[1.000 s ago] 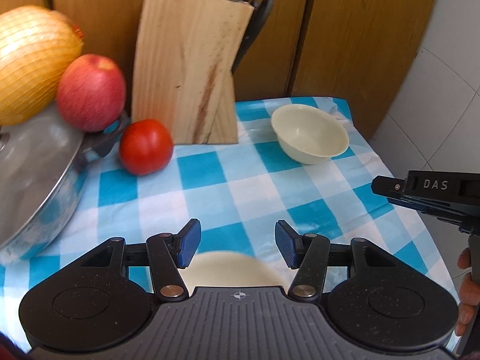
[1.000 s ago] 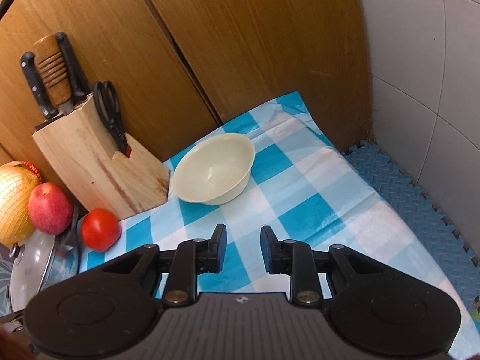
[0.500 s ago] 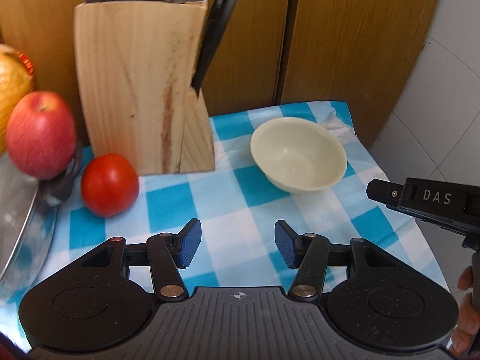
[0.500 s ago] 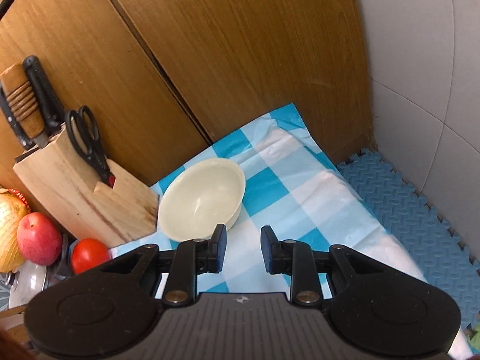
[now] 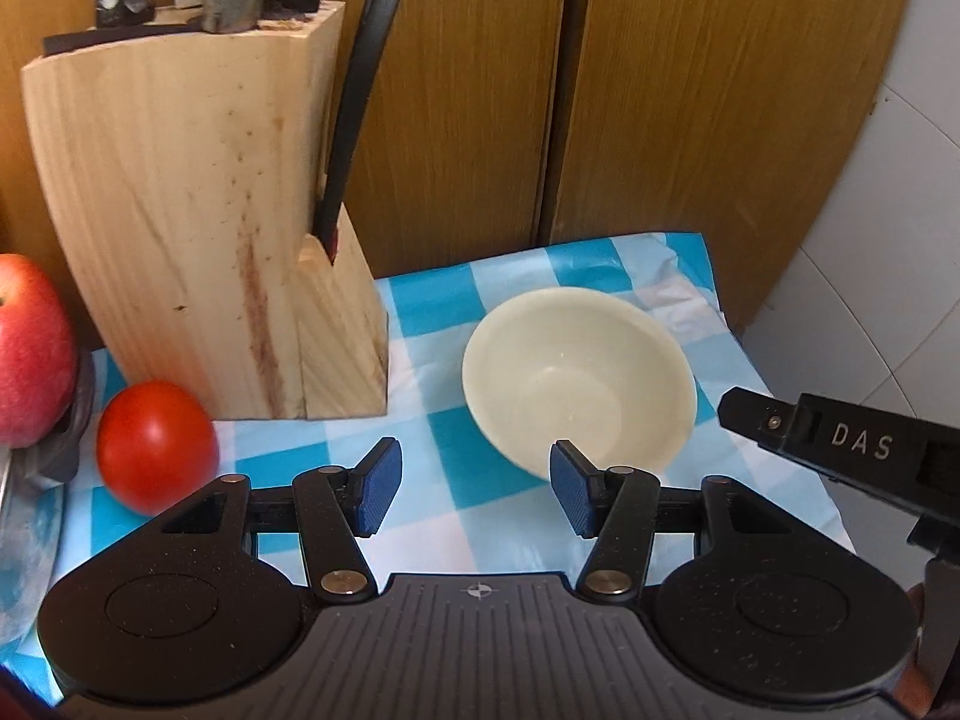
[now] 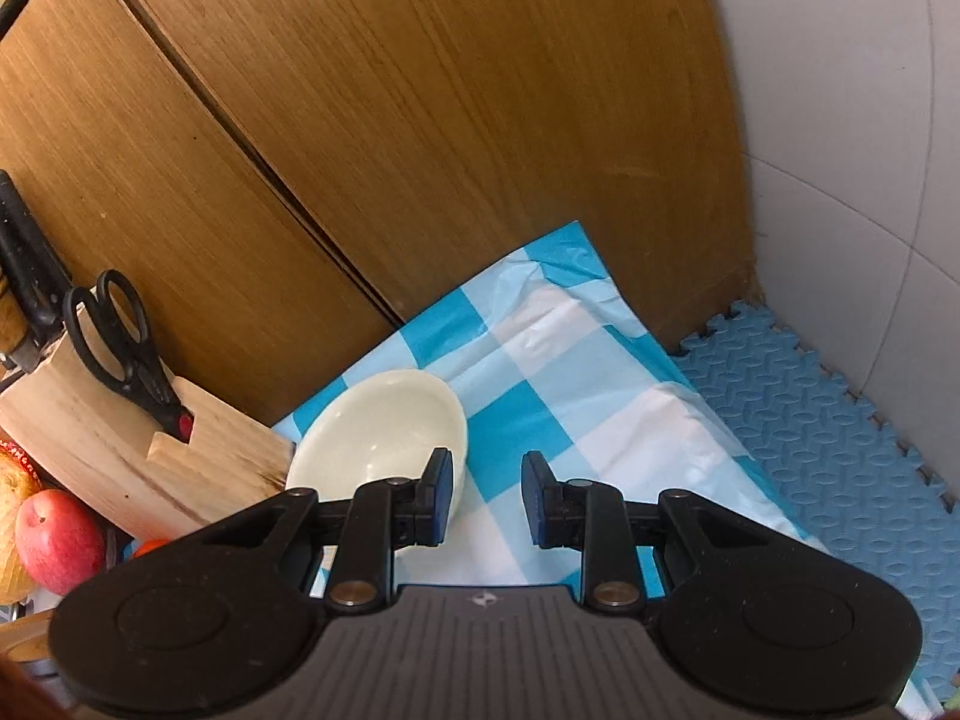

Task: Organize plates and bowls
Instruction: 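Reach both grippers toward the rim of the last cream bowl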

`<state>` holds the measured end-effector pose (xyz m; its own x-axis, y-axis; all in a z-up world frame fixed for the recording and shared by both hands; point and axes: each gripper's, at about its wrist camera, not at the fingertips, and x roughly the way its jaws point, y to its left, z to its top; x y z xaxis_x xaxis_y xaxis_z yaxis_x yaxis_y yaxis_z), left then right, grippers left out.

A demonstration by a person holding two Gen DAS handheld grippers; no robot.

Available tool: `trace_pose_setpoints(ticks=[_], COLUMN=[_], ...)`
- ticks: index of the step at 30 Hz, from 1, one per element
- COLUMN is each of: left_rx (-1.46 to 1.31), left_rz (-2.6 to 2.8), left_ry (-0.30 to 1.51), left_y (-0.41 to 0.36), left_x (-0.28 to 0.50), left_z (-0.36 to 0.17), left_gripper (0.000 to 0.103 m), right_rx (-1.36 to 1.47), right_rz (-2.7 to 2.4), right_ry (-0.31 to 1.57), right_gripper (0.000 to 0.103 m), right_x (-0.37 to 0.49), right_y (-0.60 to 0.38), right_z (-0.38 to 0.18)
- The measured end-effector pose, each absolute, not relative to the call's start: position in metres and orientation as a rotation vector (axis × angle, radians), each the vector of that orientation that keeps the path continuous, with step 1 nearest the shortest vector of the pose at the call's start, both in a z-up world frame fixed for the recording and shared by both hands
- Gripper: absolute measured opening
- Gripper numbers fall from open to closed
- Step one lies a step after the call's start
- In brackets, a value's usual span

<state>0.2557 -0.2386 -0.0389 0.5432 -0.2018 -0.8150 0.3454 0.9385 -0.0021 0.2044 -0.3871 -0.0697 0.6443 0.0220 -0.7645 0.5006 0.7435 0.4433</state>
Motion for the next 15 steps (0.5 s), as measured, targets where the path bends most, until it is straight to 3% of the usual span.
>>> trace_pose_setpoints(ticks=[9,15], left_rx=[0.137,0.168], left_rz=[-0.312,-0.318], left_ry=[0.98,1.0], left_y=[-0.247,-0.256], left_x=[0.278,0.285], left_z=[-0.06,-0.072], left_gripper=[0.063,0.053], right_rx=[0.728,0.729], right_rz=[-0.282,-0.273], right_ry=[0.854,0.876], right_gripper=[0.024,0.024], right_x=[0.224,0.234], right_y=[-0.387,-0.384], right_z=[-0.091,-0.101])
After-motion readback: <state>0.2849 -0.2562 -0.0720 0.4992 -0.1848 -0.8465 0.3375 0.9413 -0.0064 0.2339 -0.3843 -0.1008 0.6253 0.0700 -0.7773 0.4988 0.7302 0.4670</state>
